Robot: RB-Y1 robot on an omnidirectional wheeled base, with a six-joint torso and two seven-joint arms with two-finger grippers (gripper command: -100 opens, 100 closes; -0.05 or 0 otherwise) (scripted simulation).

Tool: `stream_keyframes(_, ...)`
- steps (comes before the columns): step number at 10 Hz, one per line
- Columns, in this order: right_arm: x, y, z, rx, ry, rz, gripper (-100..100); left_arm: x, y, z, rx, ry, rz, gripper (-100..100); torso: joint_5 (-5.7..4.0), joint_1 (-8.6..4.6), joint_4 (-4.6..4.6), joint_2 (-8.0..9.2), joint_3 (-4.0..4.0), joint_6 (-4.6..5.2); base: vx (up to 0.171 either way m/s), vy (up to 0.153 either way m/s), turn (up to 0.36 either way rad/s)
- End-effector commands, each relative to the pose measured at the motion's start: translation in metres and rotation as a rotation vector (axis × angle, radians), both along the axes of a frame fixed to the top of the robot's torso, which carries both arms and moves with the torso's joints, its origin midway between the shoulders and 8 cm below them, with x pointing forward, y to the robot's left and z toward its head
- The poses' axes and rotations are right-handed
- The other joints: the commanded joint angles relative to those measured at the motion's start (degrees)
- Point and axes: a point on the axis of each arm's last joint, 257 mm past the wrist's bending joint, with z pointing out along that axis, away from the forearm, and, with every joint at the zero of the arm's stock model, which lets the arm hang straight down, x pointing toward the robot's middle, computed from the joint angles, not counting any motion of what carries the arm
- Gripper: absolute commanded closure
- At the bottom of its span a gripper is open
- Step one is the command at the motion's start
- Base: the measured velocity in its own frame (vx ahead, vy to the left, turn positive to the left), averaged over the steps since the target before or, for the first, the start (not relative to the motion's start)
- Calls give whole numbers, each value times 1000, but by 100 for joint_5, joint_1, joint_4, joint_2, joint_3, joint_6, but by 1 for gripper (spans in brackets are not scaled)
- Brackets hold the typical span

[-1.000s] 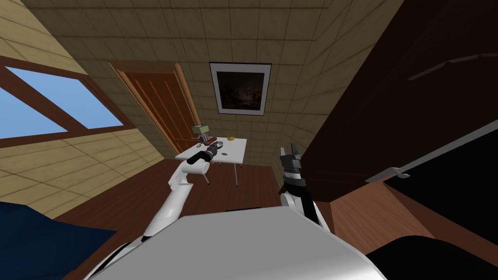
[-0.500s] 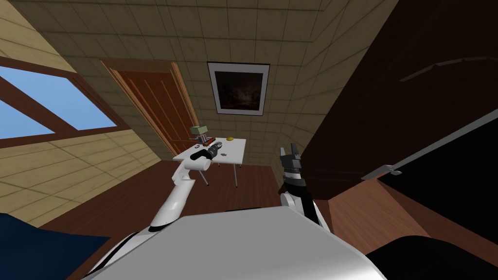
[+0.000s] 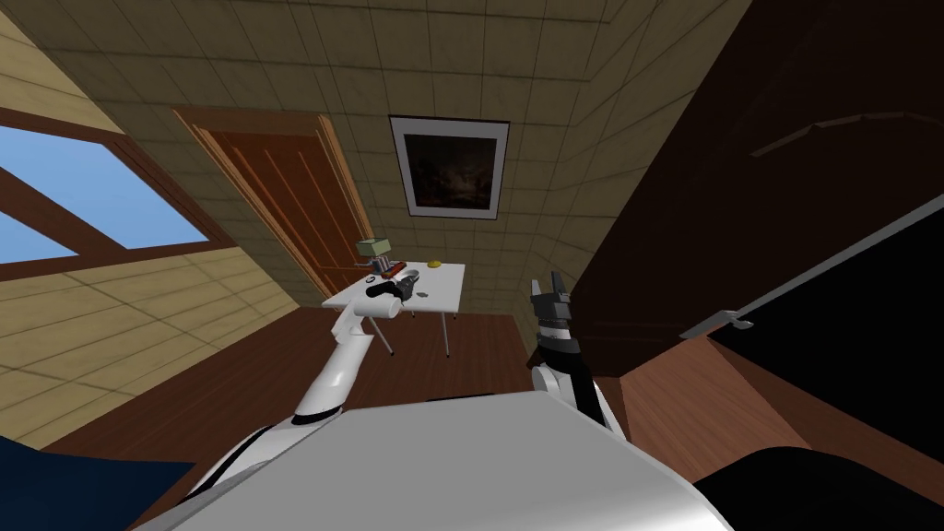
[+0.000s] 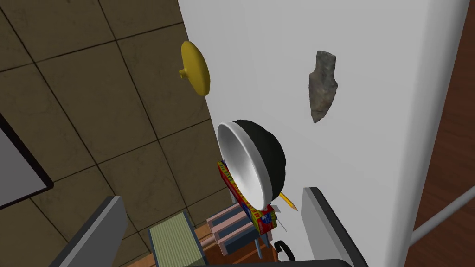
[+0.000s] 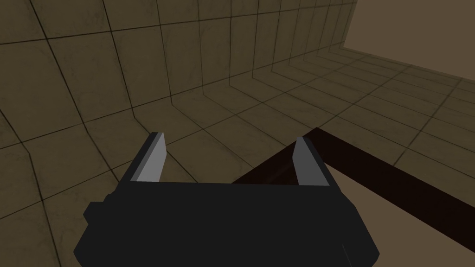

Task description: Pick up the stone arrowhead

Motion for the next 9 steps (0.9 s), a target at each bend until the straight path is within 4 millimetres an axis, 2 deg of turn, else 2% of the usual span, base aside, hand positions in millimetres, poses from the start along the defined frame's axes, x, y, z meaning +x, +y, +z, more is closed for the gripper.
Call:
stream_keyframes(1,0,0,0,0,0,0,0,-4,2,-13,1,54,6,-100,0,0,0,0,0,0,39,20,-52)
stream_keyframes(8,0,0,0,0,0,0,0,-13,7,-49,2,227,25,-100,1,2,-3,-10,-6,-3,38,17,-33)
stream_keyframes(9,0,0,0,0,0,0,0,-15,8,-59,0,277,28,-100,1,1,-2,-2,-2,-4,55,25,-76)
